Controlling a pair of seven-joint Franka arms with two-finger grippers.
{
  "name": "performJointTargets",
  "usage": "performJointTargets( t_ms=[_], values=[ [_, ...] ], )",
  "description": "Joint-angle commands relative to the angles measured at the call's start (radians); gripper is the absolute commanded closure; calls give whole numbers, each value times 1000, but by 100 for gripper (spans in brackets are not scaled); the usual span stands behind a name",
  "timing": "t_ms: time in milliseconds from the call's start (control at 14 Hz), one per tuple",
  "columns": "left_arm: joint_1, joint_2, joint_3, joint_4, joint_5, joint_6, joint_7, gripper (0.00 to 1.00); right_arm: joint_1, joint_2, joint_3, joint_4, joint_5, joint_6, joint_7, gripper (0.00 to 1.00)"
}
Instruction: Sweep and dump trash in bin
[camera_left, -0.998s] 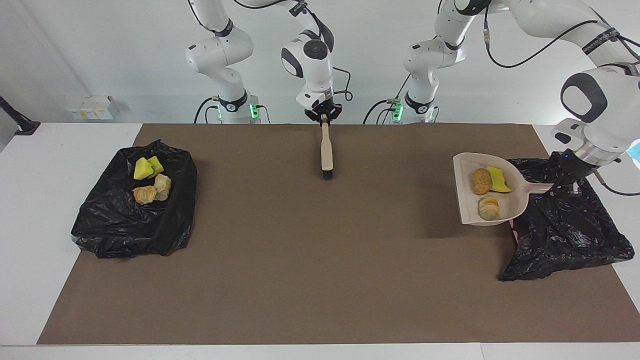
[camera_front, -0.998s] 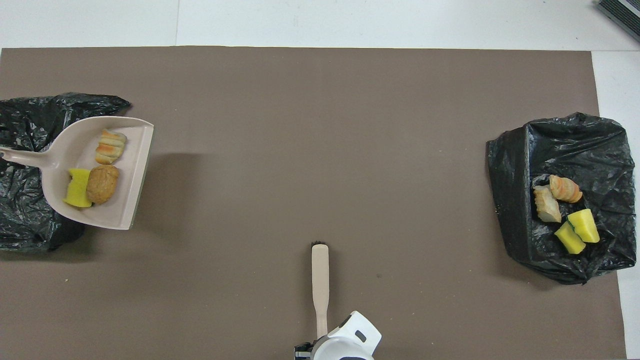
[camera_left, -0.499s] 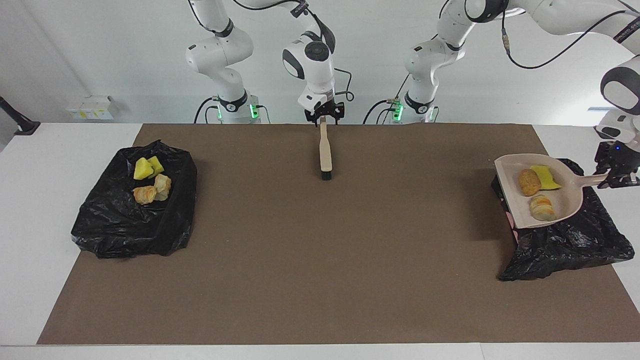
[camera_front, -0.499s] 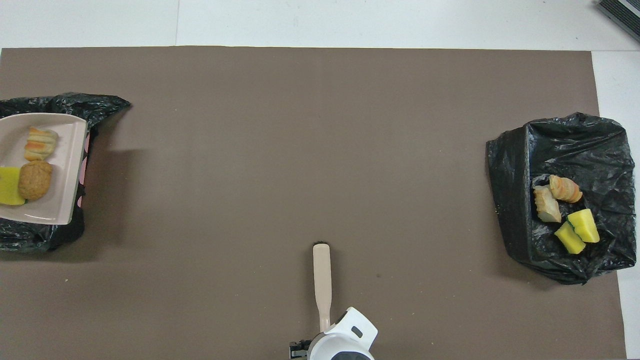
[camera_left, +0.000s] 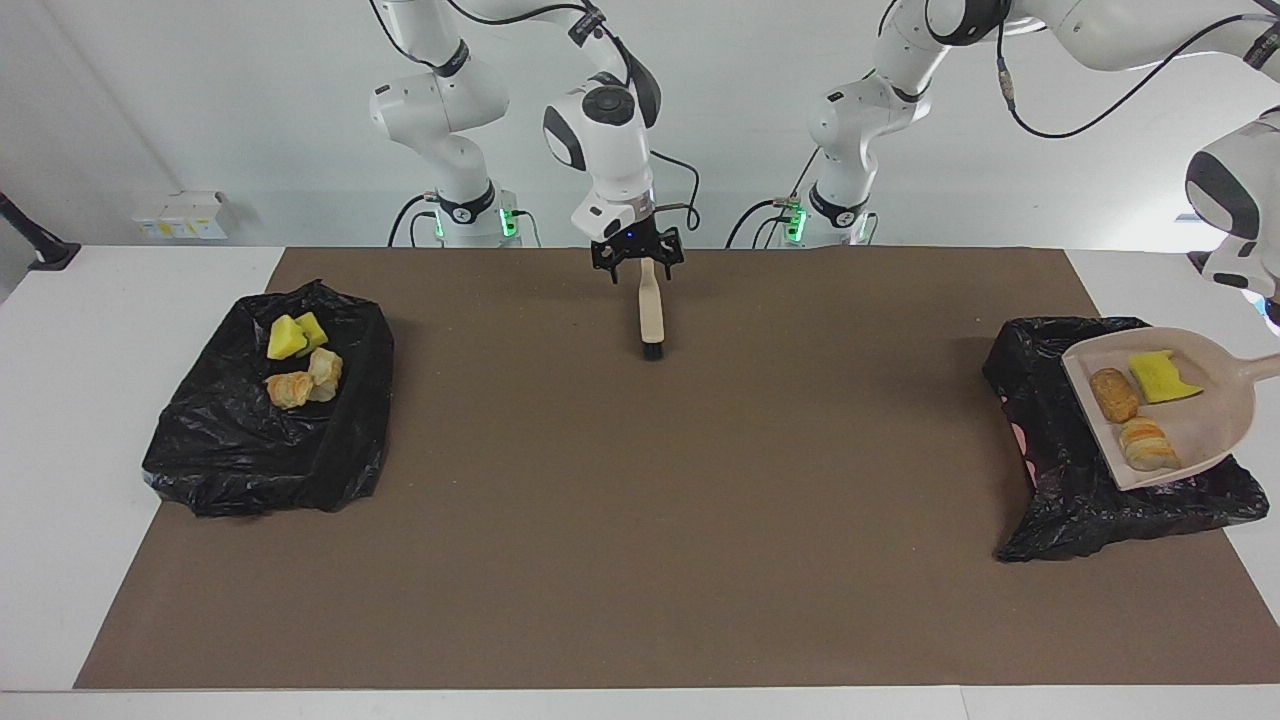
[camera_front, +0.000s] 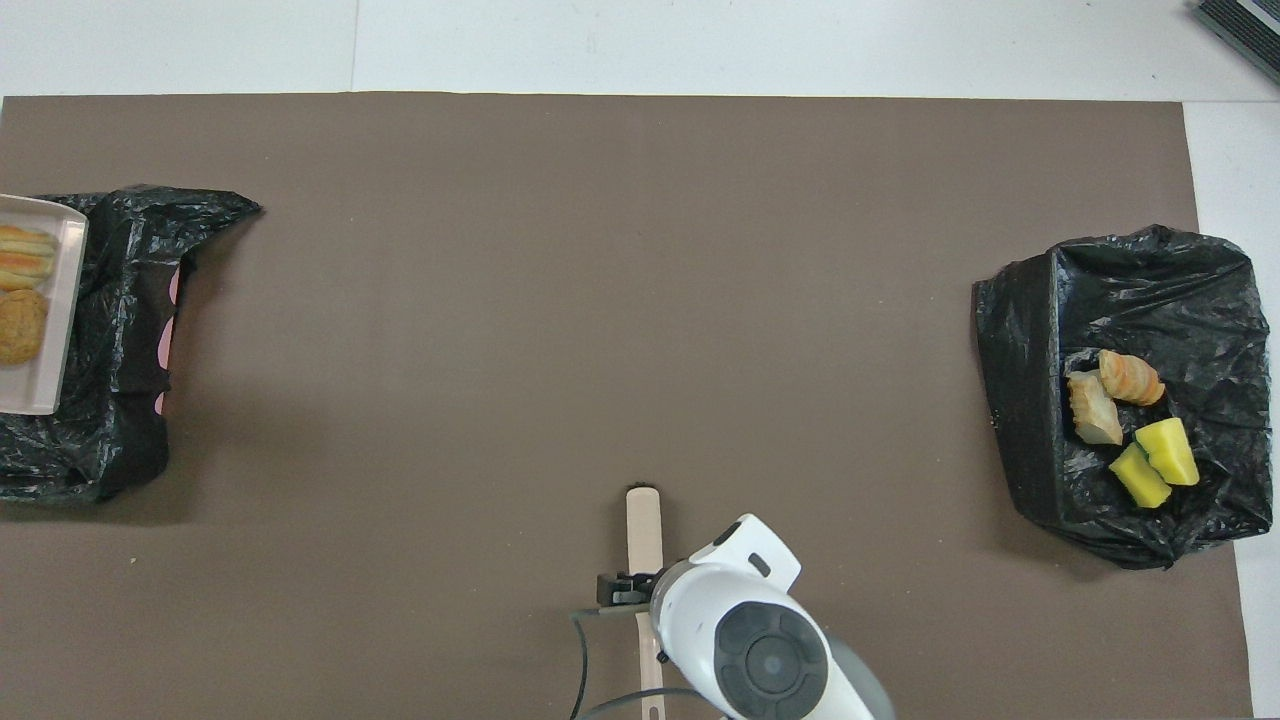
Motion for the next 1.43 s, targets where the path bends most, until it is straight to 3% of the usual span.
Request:
performJointTargets(
  t_ms=[0, 499, 927, 1141, 1355],
  values=[
    [-7, -43, 9, -62, 87, 43, -37, 100, -105, 17, 6, 67, -81, -26, -34, 0],
    [-10, -92, 11, -105, 372, 151, -63, 100, -165, 14, 1, 174, -113, -164, -67, 0],
    [-42, -155, 9, -128, 493, 152, -112, 100, -244, 8, 1, 260, -147, -265, -138, 0],
    [-91, -174, 9, -132, 581, 44, -295, 100, -309, 8, 0, 335, -147, -358, -230, 0],
    [-128, -221, 9, -198, 616, 6, -321, 100, -386, 8, -2, 415, -145, -452, -344, 0]
  ],
)
